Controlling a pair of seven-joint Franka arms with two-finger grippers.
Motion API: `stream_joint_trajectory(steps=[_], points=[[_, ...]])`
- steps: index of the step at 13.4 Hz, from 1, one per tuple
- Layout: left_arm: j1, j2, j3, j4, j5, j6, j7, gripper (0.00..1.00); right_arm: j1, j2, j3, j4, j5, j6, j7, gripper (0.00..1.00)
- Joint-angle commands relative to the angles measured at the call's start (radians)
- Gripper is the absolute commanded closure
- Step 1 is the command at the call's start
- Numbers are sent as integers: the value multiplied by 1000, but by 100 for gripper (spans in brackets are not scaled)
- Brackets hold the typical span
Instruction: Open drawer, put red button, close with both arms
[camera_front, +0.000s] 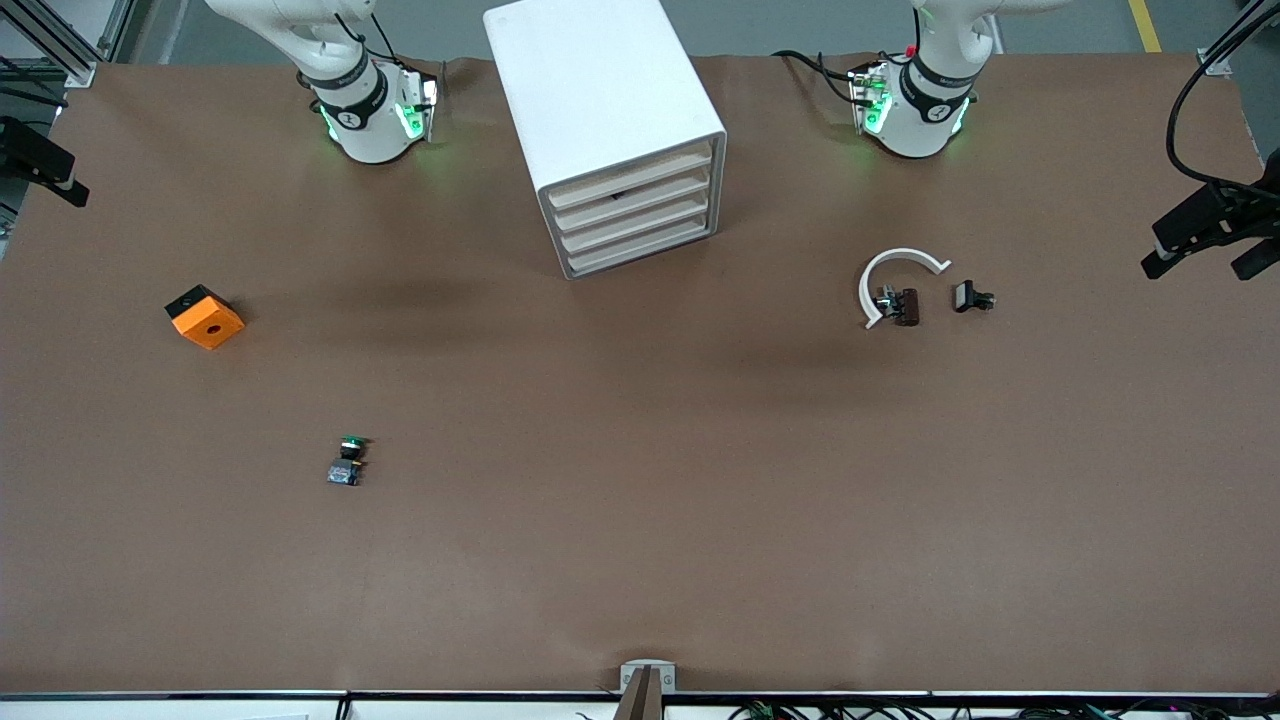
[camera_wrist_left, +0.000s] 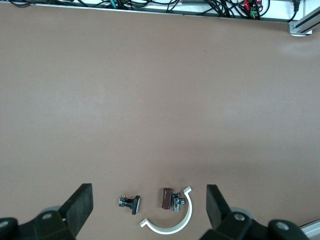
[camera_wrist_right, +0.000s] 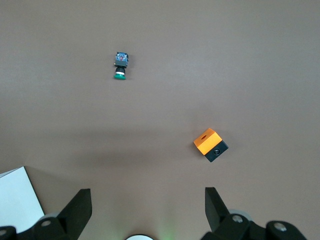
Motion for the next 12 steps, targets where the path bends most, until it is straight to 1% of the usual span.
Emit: stream_joint_trajectory(steps=[1, 3, 5, 6, 10, 12], points=[[-11, 8, 6, 24, 17, -23, -4, 0, -17, -27, 11, -32, 12, 18, -6, 0], [-13, 23, 6, 58, 23, -49, -7, 0, -17, -25, 11, -31, 12, 15, -6, 0], [-25, 31, -6, 72, 118, -89, -10, 0, -18, -24, 11, -27, 14, 7, -6, 0], [-22, 31, -18, 76, 116, -89, -7, 0, -18, -24, 11, -27, 14, 2, -6, 0], [-19, 39, -20, 75, 96, -93, -8, 0, -17, -22, 11, -26, 15, -8, 3, 0], [-16, 39, -20, 75, 94, -95, -5, 0, -17, -19, 11, -8, 15, -10, 3, 0]])
